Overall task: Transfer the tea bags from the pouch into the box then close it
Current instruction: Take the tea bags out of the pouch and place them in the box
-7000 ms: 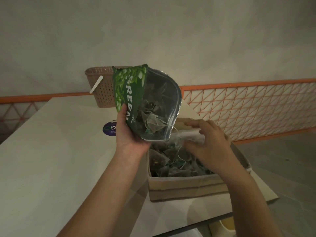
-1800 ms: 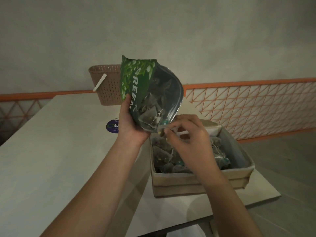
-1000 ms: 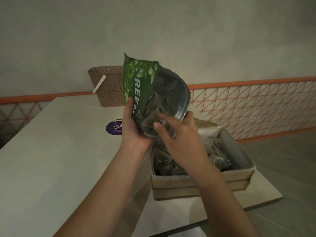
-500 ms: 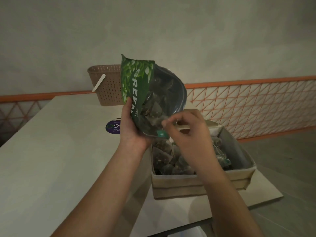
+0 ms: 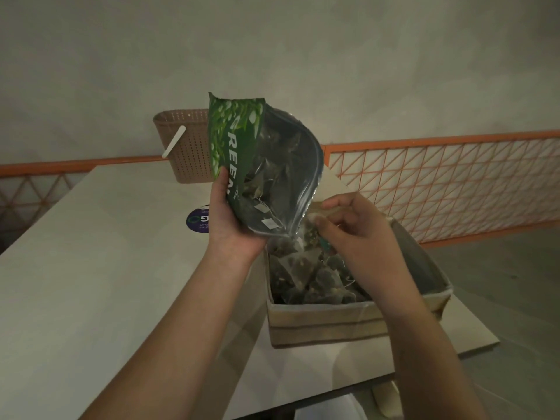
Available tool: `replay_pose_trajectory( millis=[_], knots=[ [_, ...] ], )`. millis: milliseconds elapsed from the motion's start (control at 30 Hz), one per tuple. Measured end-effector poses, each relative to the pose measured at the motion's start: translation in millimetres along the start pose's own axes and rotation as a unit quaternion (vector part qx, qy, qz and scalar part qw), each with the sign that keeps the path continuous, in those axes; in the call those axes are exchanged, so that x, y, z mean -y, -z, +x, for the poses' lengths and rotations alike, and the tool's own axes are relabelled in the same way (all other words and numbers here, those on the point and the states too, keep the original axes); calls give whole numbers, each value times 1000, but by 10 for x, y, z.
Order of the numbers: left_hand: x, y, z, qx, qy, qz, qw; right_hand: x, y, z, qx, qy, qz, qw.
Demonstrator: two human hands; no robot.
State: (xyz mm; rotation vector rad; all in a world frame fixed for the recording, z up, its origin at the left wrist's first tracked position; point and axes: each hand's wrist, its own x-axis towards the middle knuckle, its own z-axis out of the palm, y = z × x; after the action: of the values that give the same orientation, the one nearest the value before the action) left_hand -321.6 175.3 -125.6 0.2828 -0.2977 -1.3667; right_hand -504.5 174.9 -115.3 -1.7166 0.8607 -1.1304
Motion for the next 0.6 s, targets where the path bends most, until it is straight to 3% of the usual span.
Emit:
replay_pose_trajectory(
  millis=[233, 400, 500, 600],
  knots=[
    [-17, 44, 30, 6, 4, 3, 1000, -7, 40, -13, 15, 49, 61, 997],
    [-33, 64, 37, 10, 5, 4, 1000, -175, 42, -16, 24, 3, -183, 983],
    [-18, 51, 20, 2, 0, 13, 1000, -214, 5, -34, 14, 38, -211, 977],
    [-16, 23, -4, -3, -1, 10, 1000, -202, 9, -42, 85, 22, -247, 965]
  ],
)
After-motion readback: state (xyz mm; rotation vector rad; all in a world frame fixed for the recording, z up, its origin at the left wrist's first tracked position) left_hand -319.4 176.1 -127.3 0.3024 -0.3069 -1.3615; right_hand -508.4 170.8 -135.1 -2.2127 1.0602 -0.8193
